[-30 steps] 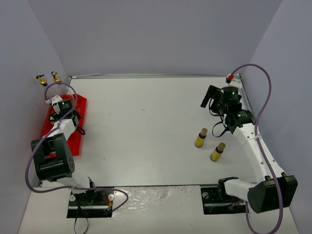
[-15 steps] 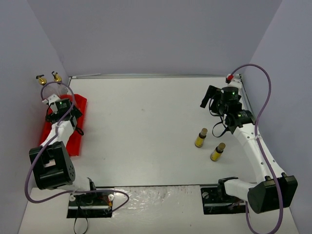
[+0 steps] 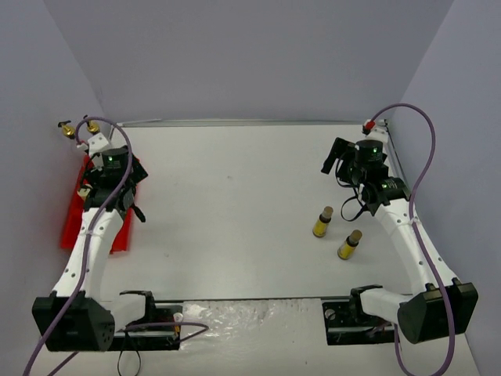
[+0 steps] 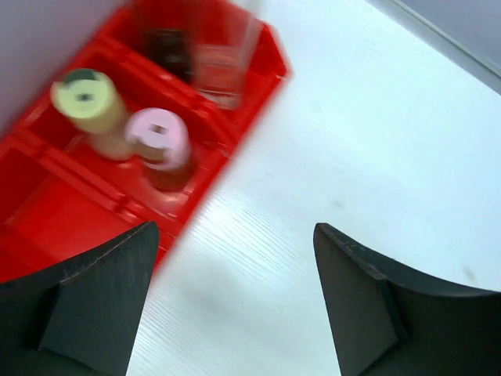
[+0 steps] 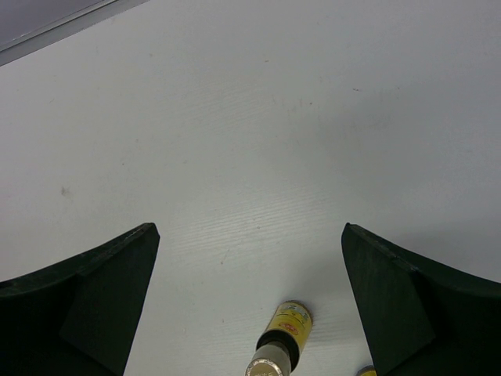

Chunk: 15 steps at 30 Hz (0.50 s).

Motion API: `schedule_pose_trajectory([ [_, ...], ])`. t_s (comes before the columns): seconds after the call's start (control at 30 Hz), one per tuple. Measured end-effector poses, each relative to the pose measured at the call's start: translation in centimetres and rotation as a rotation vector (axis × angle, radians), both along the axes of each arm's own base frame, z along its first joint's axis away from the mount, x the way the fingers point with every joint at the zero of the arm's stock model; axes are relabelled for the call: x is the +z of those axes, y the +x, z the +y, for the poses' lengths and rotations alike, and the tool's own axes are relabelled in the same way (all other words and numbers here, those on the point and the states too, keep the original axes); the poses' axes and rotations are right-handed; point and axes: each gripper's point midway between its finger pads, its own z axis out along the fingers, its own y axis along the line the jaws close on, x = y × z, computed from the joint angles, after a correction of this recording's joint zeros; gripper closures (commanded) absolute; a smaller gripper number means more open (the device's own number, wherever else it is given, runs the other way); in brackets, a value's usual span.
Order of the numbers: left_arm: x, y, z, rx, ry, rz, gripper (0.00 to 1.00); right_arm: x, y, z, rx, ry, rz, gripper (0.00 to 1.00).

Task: Organize the condiment bottles

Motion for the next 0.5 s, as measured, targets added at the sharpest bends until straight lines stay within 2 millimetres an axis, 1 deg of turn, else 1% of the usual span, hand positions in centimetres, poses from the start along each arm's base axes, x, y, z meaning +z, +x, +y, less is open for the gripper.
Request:
schedule_pose_trajectory([
  [0.07, 0.7, 0.2, -3.9, -0.125, -0.009, -0.015, 0.24, 0.0, 0.0, -0.3, -0.015, 0.004, 0.0, 0.0],
  [0.1, 0.5, 0.4, -6.1, -0.197, -0.01, -0.009, 0.23, 0.0, 0.1, -0.5, -0.025, 0.003, 0.0, 0.0],
  [0.2, -0.7, 1.2, -13.5, -0.419, -0.006, 0.019, 0.23, -0.1, 0.0, -1.2, -0.06, -0.004, 0.003, 0.0],
  [0.27, -2.4, 1.8, -19.3, -0.582, -0.002, 0.045, 0.23, -0.2, 0.0, -1.9, -0.087, -0.01, 0.009, 0.0],
  [0.33, -4.7, 1.6, -24.3, -0.721, 0.008, 0.085, 0.23, -0.3, -0.1, -2.7, -0.112, -0.017, 0.013, 0.0],
  [0.4, -7.2, 0.4, -29.2, -0.857, 0.033, 0.133, 0.23, -0.4, -0.2, -3.5, -0.14, -0.021, 0.019, 0.0],
  [0.5, -9.3, -0.9, -36.0, -1.03, 0.046, 0.146, 0.23, -0.1, -0.3, -4.6, -0.179, -0.023, 0.022, 0.0],
])
